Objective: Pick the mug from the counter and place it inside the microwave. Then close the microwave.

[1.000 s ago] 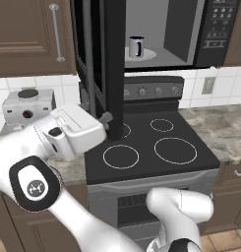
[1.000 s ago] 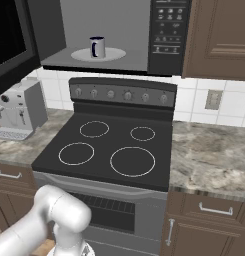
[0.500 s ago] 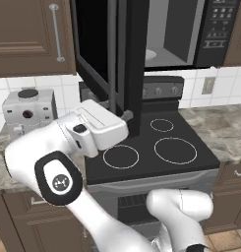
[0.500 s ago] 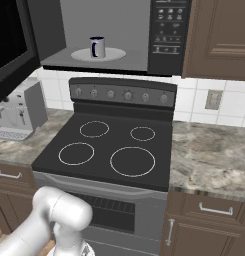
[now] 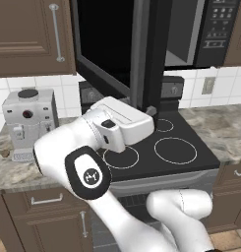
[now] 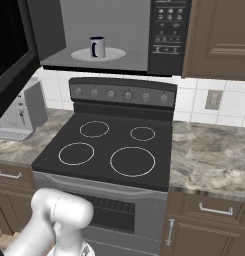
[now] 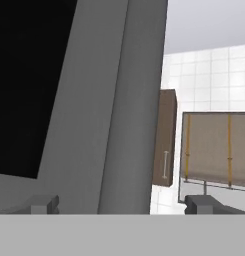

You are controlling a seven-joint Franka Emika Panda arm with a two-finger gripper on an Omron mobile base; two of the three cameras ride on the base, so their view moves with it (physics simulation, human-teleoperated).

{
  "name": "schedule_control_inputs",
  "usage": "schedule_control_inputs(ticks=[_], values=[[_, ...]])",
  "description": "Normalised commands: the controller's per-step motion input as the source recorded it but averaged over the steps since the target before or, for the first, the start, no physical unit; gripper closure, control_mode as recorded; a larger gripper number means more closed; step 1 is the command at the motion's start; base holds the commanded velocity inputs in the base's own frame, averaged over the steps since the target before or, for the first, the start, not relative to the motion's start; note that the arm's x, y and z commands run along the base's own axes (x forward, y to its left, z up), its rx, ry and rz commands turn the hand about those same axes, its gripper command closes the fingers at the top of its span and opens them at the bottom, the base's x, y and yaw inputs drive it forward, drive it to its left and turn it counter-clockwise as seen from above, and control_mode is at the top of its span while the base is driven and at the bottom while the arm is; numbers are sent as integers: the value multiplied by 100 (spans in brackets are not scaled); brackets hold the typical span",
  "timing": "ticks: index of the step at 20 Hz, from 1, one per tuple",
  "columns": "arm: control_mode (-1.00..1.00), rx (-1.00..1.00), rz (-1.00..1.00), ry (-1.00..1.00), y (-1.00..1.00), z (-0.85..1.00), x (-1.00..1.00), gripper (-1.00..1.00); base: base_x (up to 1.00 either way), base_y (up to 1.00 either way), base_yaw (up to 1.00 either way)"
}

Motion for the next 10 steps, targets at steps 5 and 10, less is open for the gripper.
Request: schedule_control_inputs(ticks=[5,10], values=[[-100,0,5,0,-44,4,0,-100,0,0,0],[-100,0,5,0,-44,1,0,-100,0,0,0]])
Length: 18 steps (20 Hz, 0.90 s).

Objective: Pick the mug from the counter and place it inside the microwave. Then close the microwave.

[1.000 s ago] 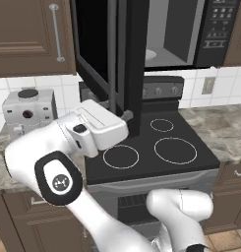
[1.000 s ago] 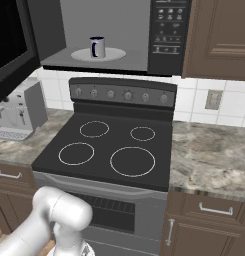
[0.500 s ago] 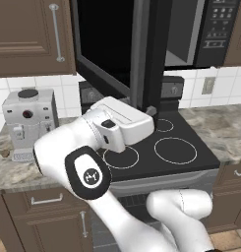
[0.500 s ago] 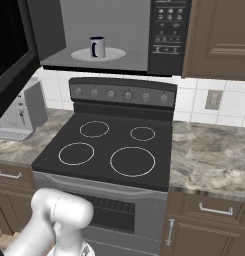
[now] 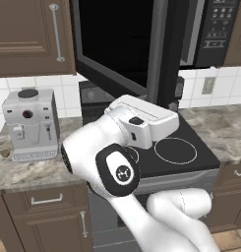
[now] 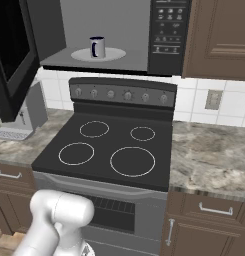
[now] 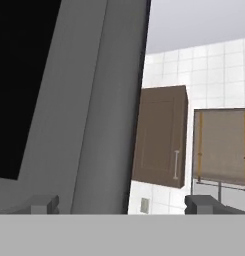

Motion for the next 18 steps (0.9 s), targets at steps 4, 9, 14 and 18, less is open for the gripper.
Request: schedule_control_inputs(ticks=[4,9,14,18], values=[[-100,0,5,0,-47,0,1,-100,0,0,0],[-100,0,5,0,-44,0,2,-100,0,0,0],[-100,0,7,4,-30,1,11,-100,0,0,0],[-100,0,11,10,-27,5,18,-100,0,0,0]])
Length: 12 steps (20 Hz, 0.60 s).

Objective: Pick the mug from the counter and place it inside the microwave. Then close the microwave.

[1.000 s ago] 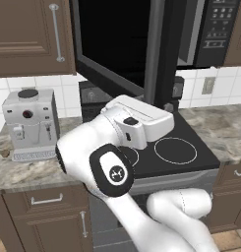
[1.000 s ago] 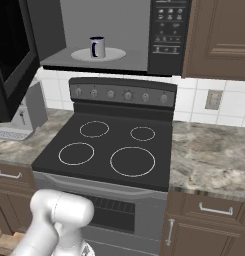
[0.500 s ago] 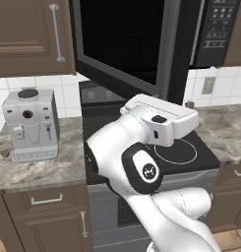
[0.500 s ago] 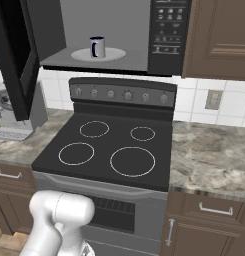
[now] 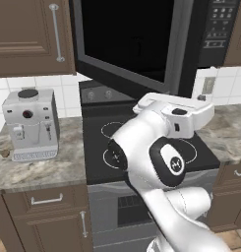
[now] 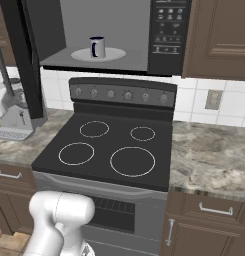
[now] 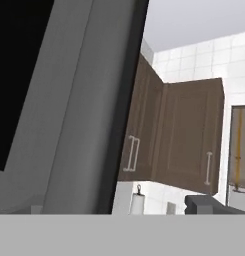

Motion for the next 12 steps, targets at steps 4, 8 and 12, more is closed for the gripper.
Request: schedule_control_inputs(ticks=[4,8,12], values=[[-100,0,12,10,-28,6,22,-100,0,0,0],[-100,1,13,8,-29,7,22,-100,0,0,0],[-100,2,15,7,-34,1,24,-100,0,0,0]])
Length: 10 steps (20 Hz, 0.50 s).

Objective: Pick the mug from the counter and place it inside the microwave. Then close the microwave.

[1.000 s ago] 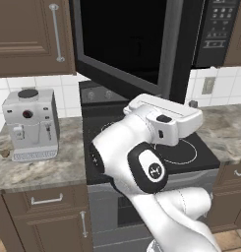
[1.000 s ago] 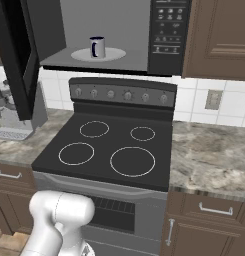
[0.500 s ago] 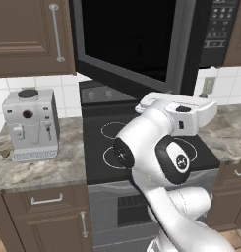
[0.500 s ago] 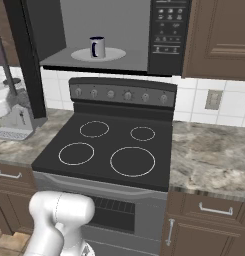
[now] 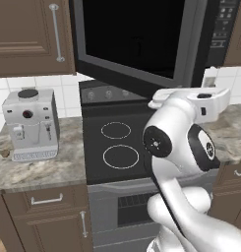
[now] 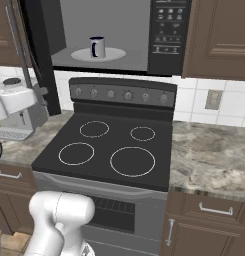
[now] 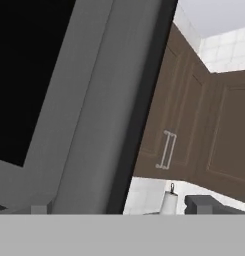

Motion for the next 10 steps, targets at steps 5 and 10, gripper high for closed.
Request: schedule_control_inputs(ticks=[5,10], values=[[-100,2,15,5,-36,0,32,-100,0,0,0],[-100,1,13,1,-35,0,41,-100,0,0,0]])
